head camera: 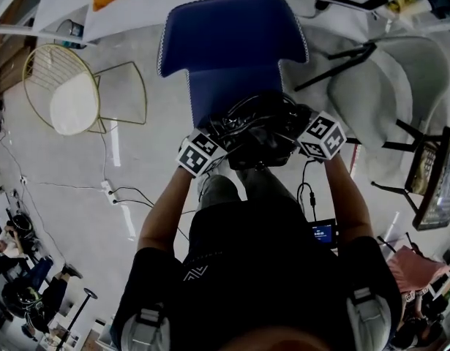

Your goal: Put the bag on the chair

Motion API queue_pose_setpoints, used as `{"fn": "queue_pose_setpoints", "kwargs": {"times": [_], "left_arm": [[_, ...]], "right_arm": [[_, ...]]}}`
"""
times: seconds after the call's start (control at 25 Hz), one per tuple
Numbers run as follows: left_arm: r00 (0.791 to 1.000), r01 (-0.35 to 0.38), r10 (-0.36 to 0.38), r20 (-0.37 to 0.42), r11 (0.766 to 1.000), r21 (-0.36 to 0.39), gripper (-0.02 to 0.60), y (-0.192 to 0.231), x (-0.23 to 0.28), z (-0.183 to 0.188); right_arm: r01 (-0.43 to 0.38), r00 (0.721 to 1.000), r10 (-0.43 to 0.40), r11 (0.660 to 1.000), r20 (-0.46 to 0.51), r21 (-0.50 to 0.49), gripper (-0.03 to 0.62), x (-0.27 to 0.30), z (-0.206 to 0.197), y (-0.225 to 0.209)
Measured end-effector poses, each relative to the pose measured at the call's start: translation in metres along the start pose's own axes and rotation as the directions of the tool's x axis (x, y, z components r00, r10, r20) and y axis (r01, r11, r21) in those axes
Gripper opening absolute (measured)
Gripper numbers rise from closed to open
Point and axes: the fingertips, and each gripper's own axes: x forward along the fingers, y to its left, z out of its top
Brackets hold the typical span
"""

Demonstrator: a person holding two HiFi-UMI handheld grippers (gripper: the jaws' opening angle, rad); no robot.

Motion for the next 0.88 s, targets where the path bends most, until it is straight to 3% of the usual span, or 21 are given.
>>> {"fn": "queue_pose_setpoints", "kwargs": {"times": [0.44,0.88], "left_arm": [[0.999,0.001,-0.002,-0.047,1.0,-0.028,0.333,0.036,0.042,-0.025],[0.995,0.095,-0.095,-0.013,0.994,-0.049,0.356,0.053,0.051,-0.027]], "right_arm": [[-0.02,0.999,0.021,0.999,-0.025,0.041,0.239,0.038,-0.027,-0.044],[-0.076,0.995,0.079,0.996,-0.056,0.056,0.245,0.055,-0.027,-0.058]]}}
